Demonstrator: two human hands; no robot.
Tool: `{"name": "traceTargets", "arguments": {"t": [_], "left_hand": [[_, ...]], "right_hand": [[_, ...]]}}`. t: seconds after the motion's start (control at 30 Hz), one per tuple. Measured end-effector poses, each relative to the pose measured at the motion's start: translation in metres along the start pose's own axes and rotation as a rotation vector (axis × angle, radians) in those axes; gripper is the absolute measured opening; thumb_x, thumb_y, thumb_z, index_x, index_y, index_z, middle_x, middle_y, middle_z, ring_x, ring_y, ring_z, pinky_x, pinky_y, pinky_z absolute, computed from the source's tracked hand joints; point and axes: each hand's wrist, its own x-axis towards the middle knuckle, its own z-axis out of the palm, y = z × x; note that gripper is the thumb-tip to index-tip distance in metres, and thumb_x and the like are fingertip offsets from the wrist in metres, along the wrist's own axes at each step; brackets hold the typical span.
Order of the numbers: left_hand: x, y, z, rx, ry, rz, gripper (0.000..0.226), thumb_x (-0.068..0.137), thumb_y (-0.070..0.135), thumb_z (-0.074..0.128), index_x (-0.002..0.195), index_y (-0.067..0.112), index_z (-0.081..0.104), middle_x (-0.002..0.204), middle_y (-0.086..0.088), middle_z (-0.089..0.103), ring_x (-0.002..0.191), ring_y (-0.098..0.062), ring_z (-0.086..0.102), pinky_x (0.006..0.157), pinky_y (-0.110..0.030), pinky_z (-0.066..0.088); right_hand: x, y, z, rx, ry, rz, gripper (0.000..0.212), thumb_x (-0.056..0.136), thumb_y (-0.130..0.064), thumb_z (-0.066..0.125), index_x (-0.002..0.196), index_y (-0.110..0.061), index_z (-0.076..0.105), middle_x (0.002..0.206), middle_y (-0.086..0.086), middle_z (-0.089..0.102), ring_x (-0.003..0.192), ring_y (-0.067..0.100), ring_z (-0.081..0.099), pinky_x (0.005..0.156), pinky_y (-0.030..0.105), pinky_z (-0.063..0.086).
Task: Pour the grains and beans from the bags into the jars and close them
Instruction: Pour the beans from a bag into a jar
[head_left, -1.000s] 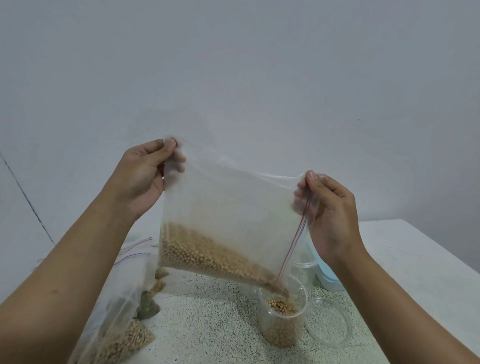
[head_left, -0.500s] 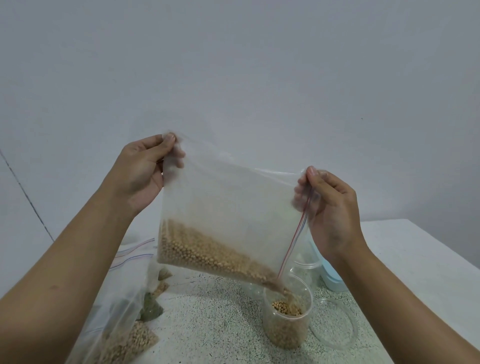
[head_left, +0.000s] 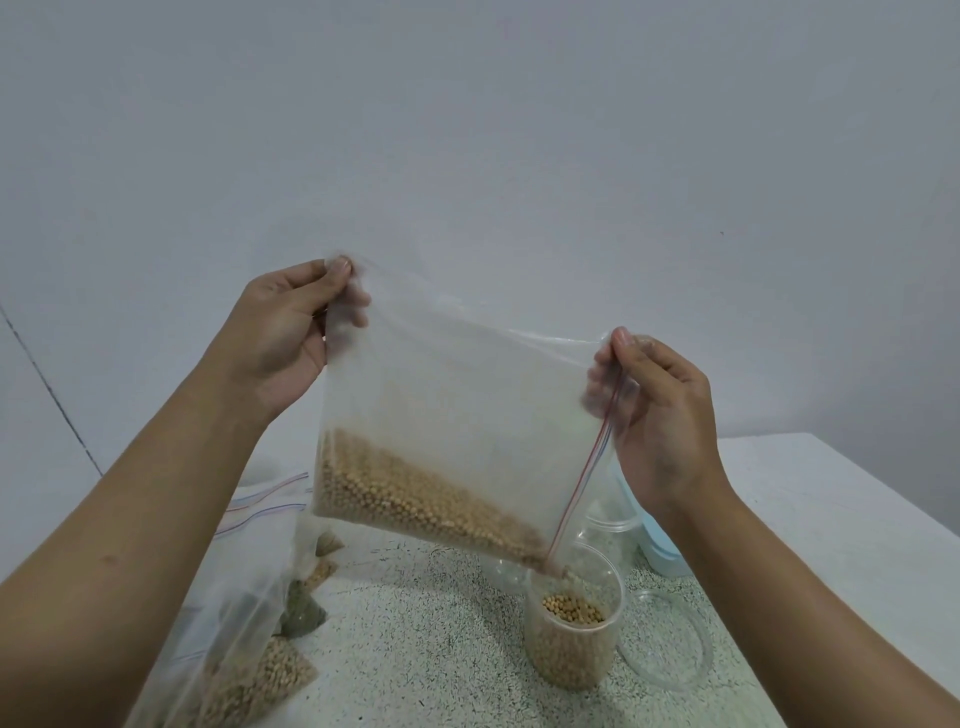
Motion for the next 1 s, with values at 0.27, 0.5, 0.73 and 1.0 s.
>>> {"name": "traceTargets", "arguments": {"t": [0.27,0.5,0.73,1.0], "left_hand": [[0.001,0.0,0.001,0.016,-0.009,0.003,0.015,0.101,0.017,0.058,0.094,0.013,0.071,0.073,0.003,0.069,0.066,-0.012,0.062,0.07,-0.02,0.052],[0.003,0.001,0.002,0.018,-0.016,0.007,0.015,0.101,0.018,0.058,0.094,0.014,0.07,0.073,0.004,0.069,0.065,-0.011,0.062,0.069,-0.02,0.052],[0.004,-0.003,0.007,0.01,-0.022,-0.004,0.015,0.101,0.018,0.058,0.095,0.013,0.07,0.073,0.003,0.069,0.065,-0.012,0.062,0.07,-0.019,0.052],[0.004,-0.005,0.014,0.006,-0.034,-0.011,0.014,0.101,0.018,0.058,0.094,0.013,0.07,0.073,0.003,0.069,0.064,-0.011,0.062,0.069,-0.019,0.052]], "right_hand": [[0.0,0.0,-0.001,-0.007,0.008,-0.006,0.018,0.098,-0.01,0.057,0.081,-0.009,0.062,0.074,-0.002,0.062,0.066,0.01,0.06,0.06,0.021,0.049],[0.003,-0.001,-0.003,-0.016,0.009,-0.009,0.019,0.099,-0.01,0.057,0.08,-0.009,0.062,0.074,-0.002,0.063,0.066,0.01,0.06,0.061,0.022,0.048],[0.005,-0.003,-0.007,-0.024,0.024,-0.017,0.02,0.099,-0.009,0.057,0.08,-0.009,0.062,0.074,-0.002,0.062,0.067,0.011,0.059,0.061,0.023,0.048],[0.004,-0.006,-0.013,-0.025,0.037,-0.016,0.023,0.1,-0.009,0.057,0.078,-0.011,0.064,0.073,-0.003,0.063,0.066,0.01,0.06,0.06,0.022,0.049]]}}
